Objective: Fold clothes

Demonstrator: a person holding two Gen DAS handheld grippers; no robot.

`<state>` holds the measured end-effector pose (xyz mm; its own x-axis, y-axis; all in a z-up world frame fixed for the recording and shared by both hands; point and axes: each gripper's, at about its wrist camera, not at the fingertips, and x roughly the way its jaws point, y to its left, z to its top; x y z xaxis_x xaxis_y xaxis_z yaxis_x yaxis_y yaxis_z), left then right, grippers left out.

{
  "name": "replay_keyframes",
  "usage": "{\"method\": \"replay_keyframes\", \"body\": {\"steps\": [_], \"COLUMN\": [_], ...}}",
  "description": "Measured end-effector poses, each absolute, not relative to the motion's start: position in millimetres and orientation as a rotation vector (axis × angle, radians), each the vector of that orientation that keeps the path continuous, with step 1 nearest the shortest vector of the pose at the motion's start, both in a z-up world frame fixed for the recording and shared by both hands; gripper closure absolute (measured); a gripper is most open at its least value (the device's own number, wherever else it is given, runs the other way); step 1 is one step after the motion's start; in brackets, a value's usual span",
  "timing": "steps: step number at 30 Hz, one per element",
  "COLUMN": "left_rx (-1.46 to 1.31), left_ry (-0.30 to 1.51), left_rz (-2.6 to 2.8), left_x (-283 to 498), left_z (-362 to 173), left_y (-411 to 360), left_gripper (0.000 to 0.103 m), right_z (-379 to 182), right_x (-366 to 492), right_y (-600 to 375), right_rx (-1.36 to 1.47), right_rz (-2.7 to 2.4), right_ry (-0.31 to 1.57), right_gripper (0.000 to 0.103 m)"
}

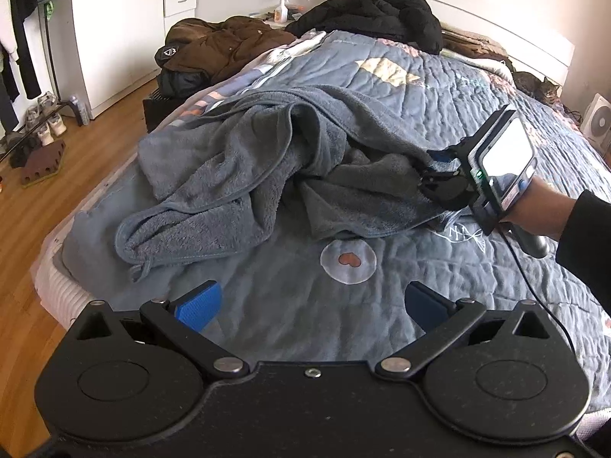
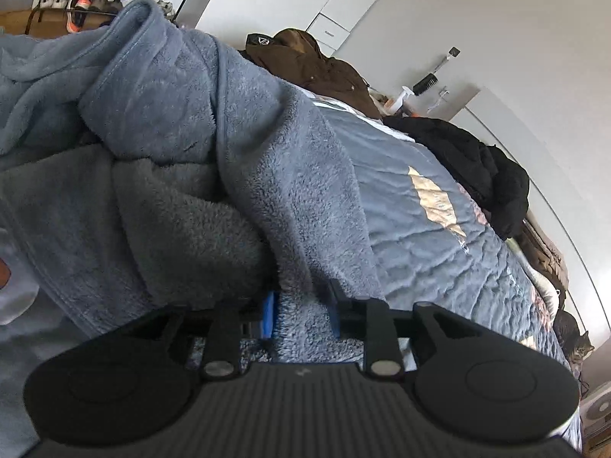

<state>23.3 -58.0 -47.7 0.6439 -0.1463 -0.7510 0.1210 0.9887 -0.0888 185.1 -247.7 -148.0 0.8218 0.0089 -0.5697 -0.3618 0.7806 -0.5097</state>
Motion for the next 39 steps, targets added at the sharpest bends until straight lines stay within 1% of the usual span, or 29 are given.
{"method": "replay_keyframes", "body": {"steps": [1, 2, 7, 14, 23, 30, 34, 39], "left_rx": [-0.032, -0.033, -0.030, 0.001, 0.076, 0.128, 0.167, 0.202], "left_ry": [0.860, 0.861, 0.864, 0.847, 0.793, 0.769, 0.751, 0.684], "left_rz": [-0.150, -0.149, -0.145, -0.151, -0.196, -0.221, -0.246, -0.389], "left_x": [24, 24, 24, 21, 7, 2, 7, 23], "left_z": [-48, -49, -49, -42, -24, -18, -15, -15], "left_y": [-58, -58, -59, -67, -91, -107, -121, -170], "left_gripper": [0.000, 0.000, 0.000, 0.000, 0.000, 0.000, 0.000, 0.000], "right_z": [-145, -140, -107, -44, 40, 107, 112, 66], "right_x": [185, 185, 180, 162, 114, 65, 40, 18], "right_y": [-251, -255, -287, -347, -472, -565, -590, -585], "right_rx": [-0.617, -0.583, -0.433, -0.329, -0.067, -0.003, -0.028, -0.025], "right_rz": [0.196, 0.174, 0.046, -0.105, -0.331, -0.525, -0.564, -0.484], "right_ry": [0.566, 0.548, 0.425, 0.315, 0.225, 0.120, 0.147, 0.244], "right_gripper": [0.090, 0.098, 0.099, 0.099, 0.099, 0.099, 0.099, 0.099]}}
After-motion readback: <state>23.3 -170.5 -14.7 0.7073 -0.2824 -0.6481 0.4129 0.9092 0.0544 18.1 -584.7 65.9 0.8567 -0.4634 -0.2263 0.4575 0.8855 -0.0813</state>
